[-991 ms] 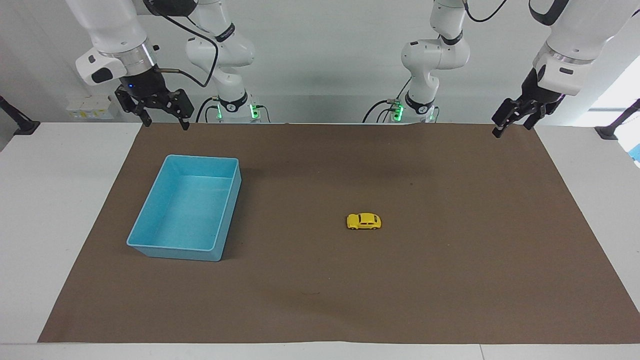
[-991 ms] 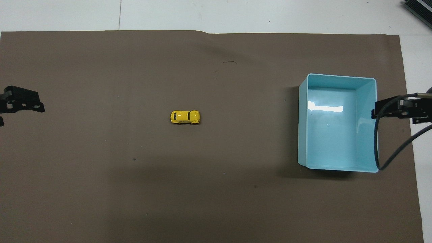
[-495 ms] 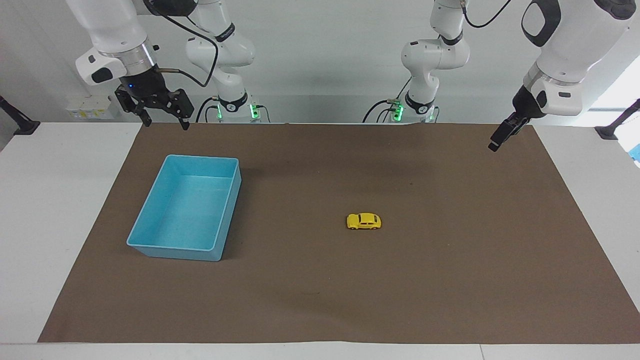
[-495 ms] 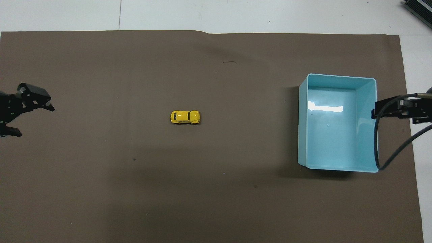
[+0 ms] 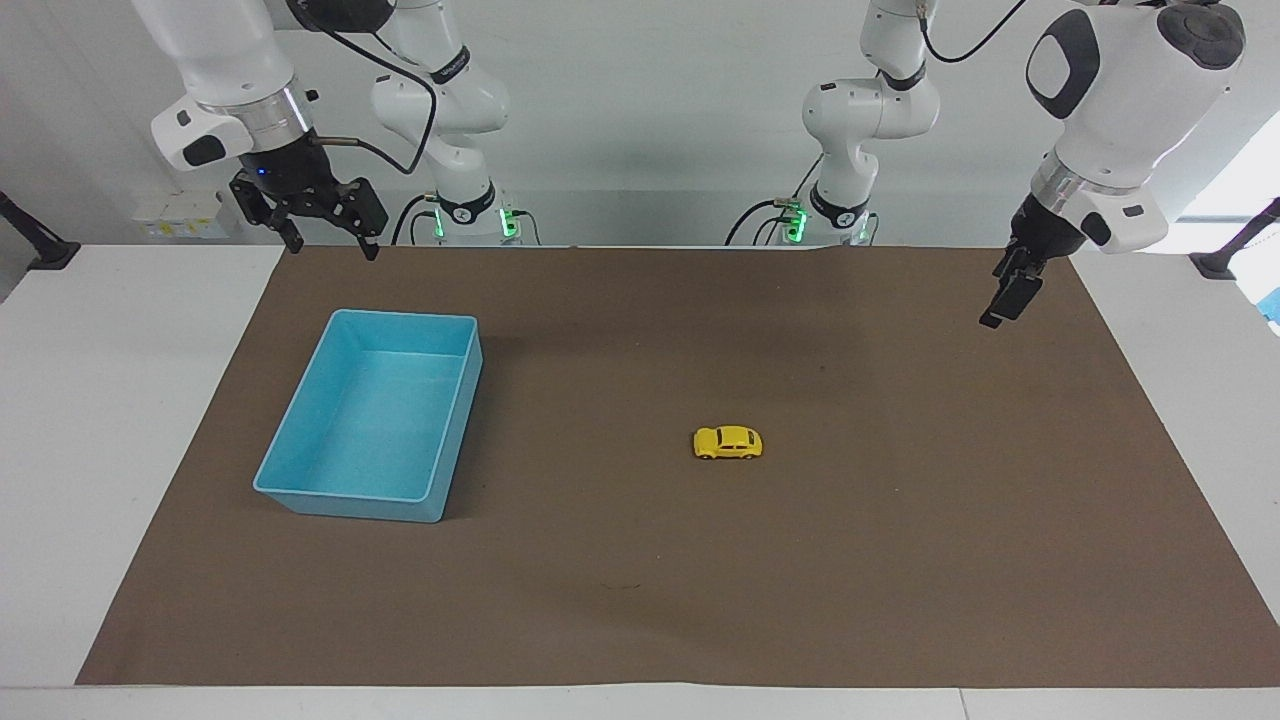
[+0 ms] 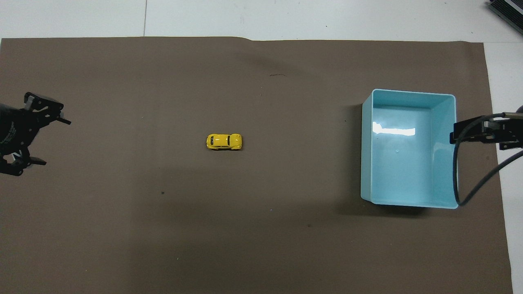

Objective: Wind up and store yellow beetle car
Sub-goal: 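Move the left gripper over to the yellow beetle car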

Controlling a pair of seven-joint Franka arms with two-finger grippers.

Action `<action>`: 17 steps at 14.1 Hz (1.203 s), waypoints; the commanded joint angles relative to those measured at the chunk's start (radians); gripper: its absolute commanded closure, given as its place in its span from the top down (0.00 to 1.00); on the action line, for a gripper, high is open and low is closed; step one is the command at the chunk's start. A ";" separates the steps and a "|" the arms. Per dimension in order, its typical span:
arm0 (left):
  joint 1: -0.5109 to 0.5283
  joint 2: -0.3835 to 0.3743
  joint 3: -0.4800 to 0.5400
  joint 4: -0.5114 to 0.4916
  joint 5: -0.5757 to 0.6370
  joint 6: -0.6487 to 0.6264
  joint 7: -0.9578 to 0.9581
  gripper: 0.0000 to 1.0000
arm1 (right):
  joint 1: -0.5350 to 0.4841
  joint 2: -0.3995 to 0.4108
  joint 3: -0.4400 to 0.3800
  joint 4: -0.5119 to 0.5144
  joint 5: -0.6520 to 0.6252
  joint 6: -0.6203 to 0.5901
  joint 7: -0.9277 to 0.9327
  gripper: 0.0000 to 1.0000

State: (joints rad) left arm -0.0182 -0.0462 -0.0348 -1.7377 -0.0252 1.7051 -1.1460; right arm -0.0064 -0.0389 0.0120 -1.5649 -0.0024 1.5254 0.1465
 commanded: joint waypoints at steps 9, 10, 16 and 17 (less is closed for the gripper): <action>-0.135 0.088 -0.004 -0.006 -0.022 0.129 -0.487 1.00 | -0.010 -0.012 0.003 -0.007 0.018 -0.005 -0.022 1.00; -0.149 0.097 -0.004 -0.006 -0.022 0.146 -0.520 1.00 | -0.010 -0.012 0.003 -0.007 0.016 -0.005 -0.022 1.00; -0.203 0.147 -0.007 0.000 -0.044 0.206 -0.653 1.00 | -0.010 -0.012 0.003 -0.007 0.018 -0.005 -0.022 1.00; -0.209 0.151 -0.007 0.006 -0.051 0.211 -0.666 1.00 | -0.010 -0.012 0.003 -0.007 0.016 -0.005 -0.022 1.00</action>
State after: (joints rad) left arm -0.2035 0.0946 -0.0543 -1.7410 -0.0548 1.8942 -1.7758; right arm -0.0064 -0.0389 0.0120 -1.5649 -0.0024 1.5254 0.1465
